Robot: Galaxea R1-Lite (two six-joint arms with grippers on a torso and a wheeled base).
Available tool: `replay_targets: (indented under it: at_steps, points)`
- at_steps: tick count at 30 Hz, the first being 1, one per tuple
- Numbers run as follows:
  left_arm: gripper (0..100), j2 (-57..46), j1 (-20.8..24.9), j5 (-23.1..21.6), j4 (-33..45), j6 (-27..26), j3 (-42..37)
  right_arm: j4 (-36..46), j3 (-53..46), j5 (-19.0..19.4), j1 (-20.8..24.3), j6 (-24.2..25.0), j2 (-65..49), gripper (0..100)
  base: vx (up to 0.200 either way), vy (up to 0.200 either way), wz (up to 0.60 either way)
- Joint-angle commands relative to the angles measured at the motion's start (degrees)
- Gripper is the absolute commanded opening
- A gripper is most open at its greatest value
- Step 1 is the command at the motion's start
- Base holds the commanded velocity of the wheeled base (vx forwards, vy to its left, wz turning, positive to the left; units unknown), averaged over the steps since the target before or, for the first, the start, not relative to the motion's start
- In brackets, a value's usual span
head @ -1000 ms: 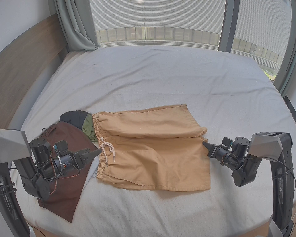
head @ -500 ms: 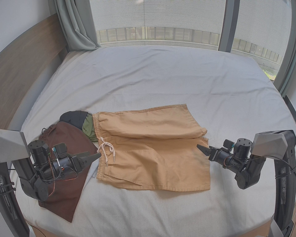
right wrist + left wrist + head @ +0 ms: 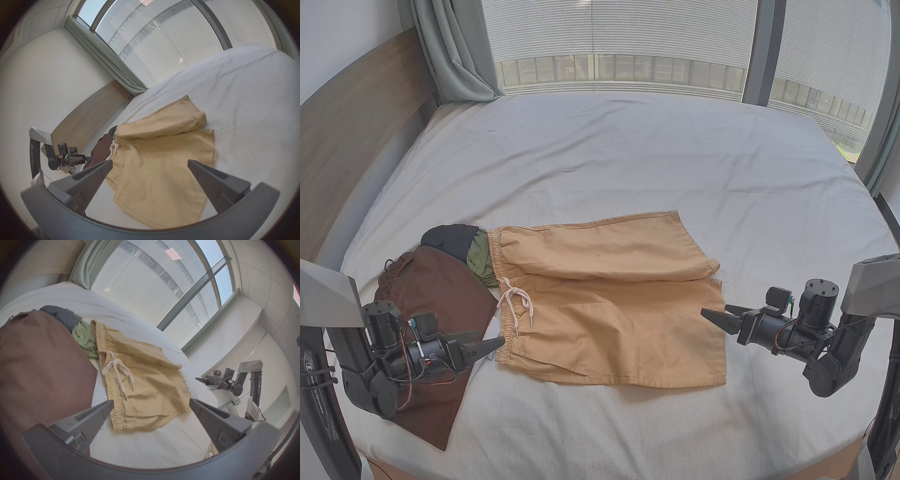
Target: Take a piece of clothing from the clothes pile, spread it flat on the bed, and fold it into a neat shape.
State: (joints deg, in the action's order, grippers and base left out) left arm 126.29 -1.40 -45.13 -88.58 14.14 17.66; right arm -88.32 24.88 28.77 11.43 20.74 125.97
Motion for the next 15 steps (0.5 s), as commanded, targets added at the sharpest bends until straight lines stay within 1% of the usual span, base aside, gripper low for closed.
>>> replay_targets:
  at_steps: [1, 15]
  points:
    - [100, 3.43, 0.00, 0.13, -0.02, -0.08, 0.18, -0.01, -0.80, 0.15, 0.43, -0.08, -3.01, 100, 0.000, 0.000, 0.00]
    - [100, 10.02, 0.44, 0.66, -0.02, 0.10, 2.29, -0.01, -0.62, -0.12, 1.22, -0.08, -2.48, 100, 0.000, 0.000, 0.00]
